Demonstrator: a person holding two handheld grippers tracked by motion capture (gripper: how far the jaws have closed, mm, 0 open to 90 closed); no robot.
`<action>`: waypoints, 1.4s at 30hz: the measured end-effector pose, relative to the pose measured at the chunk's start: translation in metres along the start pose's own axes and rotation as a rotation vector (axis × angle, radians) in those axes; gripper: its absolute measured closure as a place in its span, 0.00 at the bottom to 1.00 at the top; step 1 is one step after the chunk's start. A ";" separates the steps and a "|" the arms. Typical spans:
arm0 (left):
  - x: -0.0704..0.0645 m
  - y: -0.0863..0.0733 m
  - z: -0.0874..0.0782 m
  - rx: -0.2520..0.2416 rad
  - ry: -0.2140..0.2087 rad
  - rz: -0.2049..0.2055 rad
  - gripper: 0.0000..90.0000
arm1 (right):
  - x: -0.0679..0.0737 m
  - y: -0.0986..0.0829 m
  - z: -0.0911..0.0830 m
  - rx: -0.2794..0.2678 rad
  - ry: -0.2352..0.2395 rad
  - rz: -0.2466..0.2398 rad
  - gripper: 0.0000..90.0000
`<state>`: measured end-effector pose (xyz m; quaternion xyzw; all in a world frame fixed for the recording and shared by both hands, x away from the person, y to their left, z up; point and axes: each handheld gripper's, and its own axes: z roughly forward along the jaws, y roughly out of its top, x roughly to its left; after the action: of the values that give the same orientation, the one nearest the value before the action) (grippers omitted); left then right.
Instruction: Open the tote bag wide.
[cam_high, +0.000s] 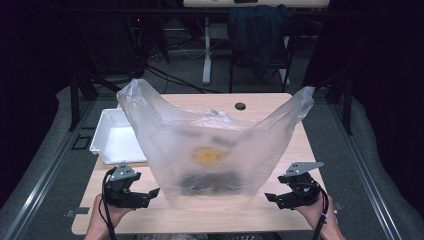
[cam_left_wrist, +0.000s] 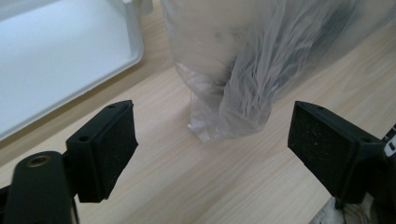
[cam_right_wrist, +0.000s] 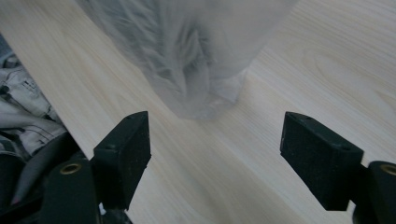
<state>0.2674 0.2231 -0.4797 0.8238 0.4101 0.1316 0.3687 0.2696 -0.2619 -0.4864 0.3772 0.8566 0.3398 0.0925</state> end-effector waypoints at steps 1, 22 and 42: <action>-0.001 0.001 -0.001 -0.010 0.000 -0.008 0.23 | 0.005 0.000 -0.002 -0.021 0.007 -0.013 0.30; -0.022 0.023 0.014 -0.105 0.000 0.060 0.86 | 0.011 0.045 0.010 -0.149 0.065 -0.065 0.95; -0.009 0.014 0.041 -0.008 -0.046 0.029 0.92 | 0.005 0.046 0.026 -0.072 0.049 -0.017 0.65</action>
<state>0.2915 0.1905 -0.4976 0.8311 0.3888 0.1196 0.3793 0.3033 -0.2224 -0.4759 0.3581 0.8488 0.3789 0.0879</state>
